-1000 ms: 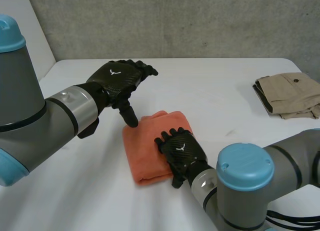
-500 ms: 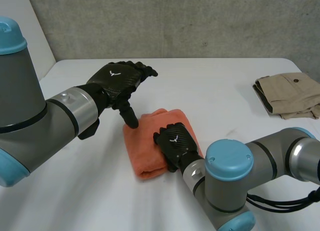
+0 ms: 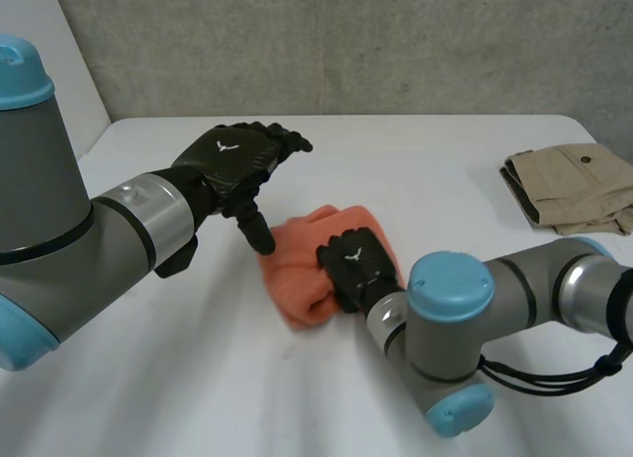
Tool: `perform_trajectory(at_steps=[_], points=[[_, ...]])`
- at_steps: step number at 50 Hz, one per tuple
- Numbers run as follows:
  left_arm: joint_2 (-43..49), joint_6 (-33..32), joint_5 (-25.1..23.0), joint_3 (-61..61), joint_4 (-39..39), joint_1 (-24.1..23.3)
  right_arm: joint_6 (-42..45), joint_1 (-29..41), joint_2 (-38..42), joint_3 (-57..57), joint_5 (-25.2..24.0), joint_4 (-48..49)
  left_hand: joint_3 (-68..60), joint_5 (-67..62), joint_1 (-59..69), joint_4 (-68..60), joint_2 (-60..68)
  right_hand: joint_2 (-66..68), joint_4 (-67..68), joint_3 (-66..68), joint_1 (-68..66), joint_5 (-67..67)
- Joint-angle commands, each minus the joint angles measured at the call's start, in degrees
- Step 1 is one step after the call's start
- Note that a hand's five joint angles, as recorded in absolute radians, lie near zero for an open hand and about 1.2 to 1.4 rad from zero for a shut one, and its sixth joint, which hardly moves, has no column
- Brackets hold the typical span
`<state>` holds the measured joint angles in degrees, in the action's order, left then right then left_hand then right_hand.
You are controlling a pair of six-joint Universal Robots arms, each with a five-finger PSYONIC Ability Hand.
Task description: Fold the laundry.
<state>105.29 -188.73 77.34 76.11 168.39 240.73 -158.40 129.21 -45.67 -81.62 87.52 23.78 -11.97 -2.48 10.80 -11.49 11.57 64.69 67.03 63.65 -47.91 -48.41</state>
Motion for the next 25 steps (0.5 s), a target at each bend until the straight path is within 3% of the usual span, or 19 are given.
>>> perform_trajectory(at_steps=[1,15,22,25], points=[[0.00,0.12,0.01,0.00,0.01,0.00,3.18,-7.56,-0.73,0.77,-2.09,-0.84,1.08,1.59,0.08,0.60,-0.68,15.31,12.97,16.35,-32.09,-21.59],[0.26,0.12,0.01,0.09,0.01,0.01,11.69,-27.68,-4.08,1.46,-10.69,-4.63,1.08,1.59,0.08,0.60,-0.68,15.31,12.97,16.35,-32.09,-21.59],[0.44,0.29,0.01,0.09,0.01,0.09,19.34,-29.81,1.19,11.55,-19.57,-5.15,1.08,1.59,0.08,0.60,-0.68,15.31,12.97,16.35,-32.09,-21.59],[0.44,0.55,0.01,0.18,0.01,0.09,19.62,-29.98,2.43,16.48,-20.90,-4.89,1.08,1.59,0.08,0.60,-0.68,15.31,12.97,16.35,-32.09,-21.59]])
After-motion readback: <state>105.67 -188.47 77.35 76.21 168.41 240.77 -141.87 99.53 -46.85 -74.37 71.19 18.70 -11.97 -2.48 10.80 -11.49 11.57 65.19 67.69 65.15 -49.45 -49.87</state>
